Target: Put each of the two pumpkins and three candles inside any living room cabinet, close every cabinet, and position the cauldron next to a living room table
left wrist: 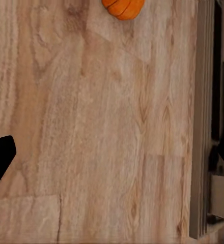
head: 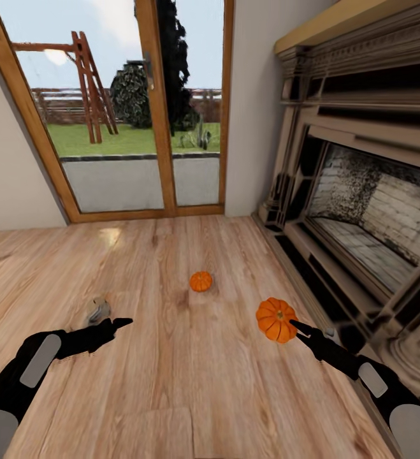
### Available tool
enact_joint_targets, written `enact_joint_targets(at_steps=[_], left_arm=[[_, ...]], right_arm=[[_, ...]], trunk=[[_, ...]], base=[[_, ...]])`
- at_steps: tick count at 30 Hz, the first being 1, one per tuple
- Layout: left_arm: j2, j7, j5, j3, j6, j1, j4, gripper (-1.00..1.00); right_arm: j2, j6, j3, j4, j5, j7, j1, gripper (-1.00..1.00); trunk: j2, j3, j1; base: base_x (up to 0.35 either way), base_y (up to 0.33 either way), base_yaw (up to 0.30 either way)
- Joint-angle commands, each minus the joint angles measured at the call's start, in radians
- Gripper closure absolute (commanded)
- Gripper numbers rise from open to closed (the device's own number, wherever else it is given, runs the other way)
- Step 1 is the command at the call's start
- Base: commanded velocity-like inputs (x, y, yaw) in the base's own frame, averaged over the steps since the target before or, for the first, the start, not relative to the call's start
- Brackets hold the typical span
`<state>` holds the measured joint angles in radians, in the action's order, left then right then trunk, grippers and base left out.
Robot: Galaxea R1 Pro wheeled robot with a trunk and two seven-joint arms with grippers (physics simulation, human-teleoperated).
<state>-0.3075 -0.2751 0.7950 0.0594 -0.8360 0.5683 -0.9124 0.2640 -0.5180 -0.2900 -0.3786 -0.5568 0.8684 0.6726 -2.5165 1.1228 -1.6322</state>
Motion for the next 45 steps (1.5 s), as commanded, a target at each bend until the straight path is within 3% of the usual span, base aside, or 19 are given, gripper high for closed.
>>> enact_joint_targets(at_steps=[1, 18, 27, 33, 35, 39, 45], left_arm=[[-0.002, -0.003, -0.003, 0.002, -0.007, 0.001, 0.000, -1.00], [-0.012, 0.002, -0.006, 0.003, -0.011, 0.001, 0.011, -1.00], [-0.010, -0.015, -0.001, 0.004, 0.019, 0.000, 0.042, -1.00], [-0.009, -0.110, -0.002, 0.003, 0.155, 0.014, 0.190, -1.00], [-0.009, -0.186, -0.004, 0.001, 0.187, 0.036, 0.256, -1.00], [-0.009, -0.274, -0.004, -0.003, 0.208, 0.061, 0.320, -1.00], [-0.010, -0.302, -0.004, -0.021, 0.211, 0.066, 0.330, -1.00]], right_arm=[[0.000, -0.010, -0.005, 0.000, -0.011, 0.001, 0.001, 1.00], [0.000, -0.010, -0.005, 0.000, -0.011, 0.001, 0.001, 1.00], [0.000, -0.005, -0.006, -0.002, -0.012, 0.007, 0.001, 1.00], [0.000, -0.004, -0.006, -0.003, -0.013, 0.011, 0.001, 1.00], [0.000, -0.004, -0.006, -0.003, -0.014, 0.012, 0.001, 1.00], [-0.001, -0.004, -0.006, -0.003, -0.014, 0.011, 0.001, 1.00], [-0.002, -0.004, -0.006, -0.003, -0.013, 0.007, 0.001, 1.00]], trunk=[[0.000, 0.001, 0.000], [0.000, 0.001, 0.000], [0.000, 0.001, 0.000], [0.000, 0.001, 0.000], [0.000, 0.001, 0.000], [0.000, 0.001, 0.000], [0.000, 0.001, 0.000]], base=[[0.330, 0.000, 0.000], [0.333, 0.003, 0.000], [0.172, 0.028, 0.000], [0.025, 0.002, 0.000], [0.005, 0.000, 0.000], [0.001, 0.000, 0.000], [0.045, 0.028, 0.000]])
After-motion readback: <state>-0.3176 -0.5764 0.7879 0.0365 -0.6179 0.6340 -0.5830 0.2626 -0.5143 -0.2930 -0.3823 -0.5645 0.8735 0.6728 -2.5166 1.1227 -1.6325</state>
